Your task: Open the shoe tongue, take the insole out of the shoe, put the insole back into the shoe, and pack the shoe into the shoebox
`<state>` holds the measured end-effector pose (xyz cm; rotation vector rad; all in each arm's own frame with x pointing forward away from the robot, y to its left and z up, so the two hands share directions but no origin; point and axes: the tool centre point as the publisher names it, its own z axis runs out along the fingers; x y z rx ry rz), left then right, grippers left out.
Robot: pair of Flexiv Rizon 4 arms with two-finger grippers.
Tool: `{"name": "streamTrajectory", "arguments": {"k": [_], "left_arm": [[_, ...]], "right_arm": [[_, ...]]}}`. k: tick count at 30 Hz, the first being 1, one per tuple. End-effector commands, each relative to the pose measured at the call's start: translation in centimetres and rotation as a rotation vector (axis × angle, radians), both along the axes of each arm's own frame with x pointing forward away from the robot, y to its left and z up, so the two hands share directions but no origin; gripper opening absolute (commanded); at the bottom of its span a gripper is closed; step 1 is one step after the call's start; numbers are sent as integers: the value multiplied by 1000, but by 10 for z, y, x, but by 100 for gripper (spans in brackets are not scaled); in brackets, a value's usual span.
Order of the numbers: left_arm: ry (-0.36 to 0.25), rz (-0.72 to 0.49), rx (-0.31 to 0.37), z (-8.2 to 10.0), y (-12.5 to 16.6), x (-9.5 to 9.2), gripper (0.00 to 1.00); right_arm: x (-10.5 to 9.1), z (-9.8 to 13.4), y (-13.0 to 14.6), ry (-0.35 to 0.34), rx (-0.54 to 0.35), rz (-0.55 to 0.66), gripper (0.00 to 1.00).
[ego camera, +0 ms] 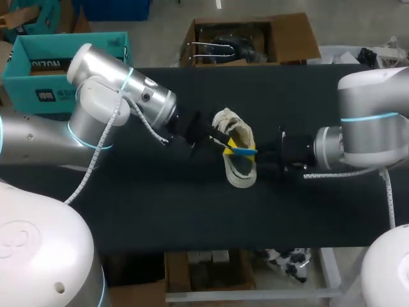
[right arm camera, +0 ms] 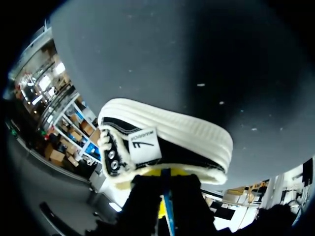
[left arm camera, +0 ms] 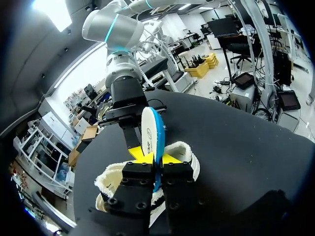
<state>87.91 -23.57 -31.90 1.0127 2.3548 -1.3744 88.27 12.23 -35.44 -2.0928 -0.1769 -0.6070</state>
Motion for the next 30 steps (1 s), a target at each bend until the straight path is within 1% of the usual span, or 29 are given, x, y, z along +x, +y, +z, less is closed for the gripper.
{"name": "streamTrajectory", "arguments": {"k": [1,2,3,5,7,9,10,12,13,19,25,27,30], "left_arm": [[0,8,0,-5,-2,2,0],[2,10,0,-5,-1,2,0],[4,12,1,-6,0,3,0],[7,16,1,-7,2,3,0],[10,18,1,-8,3,4,0],[13,20,1,-9,4,4,0],[14,20,1,-9,4,4,0],[16,20,-1,-10,4,4,0],[16,20,-2,-10,4,4,0],[16,19,5,-12,1,7,0],[10,21,3,-6,-2,13,0],[11,26,12,-9,-4,17,0],[34,31,19,-16,-4,20,0]], "right_arm": [[-10,10,2,-11,-8,-4,24],[-14,13,1,-18,-12,-5,35],[-17,16,1,-24,-24,-9,38],[-24,22,0,-33,-33,-13,38],[-28,25,-1,-39,-39,-18,34],[-31,27,-2,-45,-39,-22,24],[-31,27,-2,-46,-40,-23,20],[-30,26,-1,-47,-38,-23,9],[-30,25,-1,-47,-38,-23,0],[-23,21,4,-47,-33,-15,0],[-13,23,7,-58,-56,-9,0],[-8,21,8,-56,-57,-8,0],[-4,16,9,-43,-66,-14,0]]}}
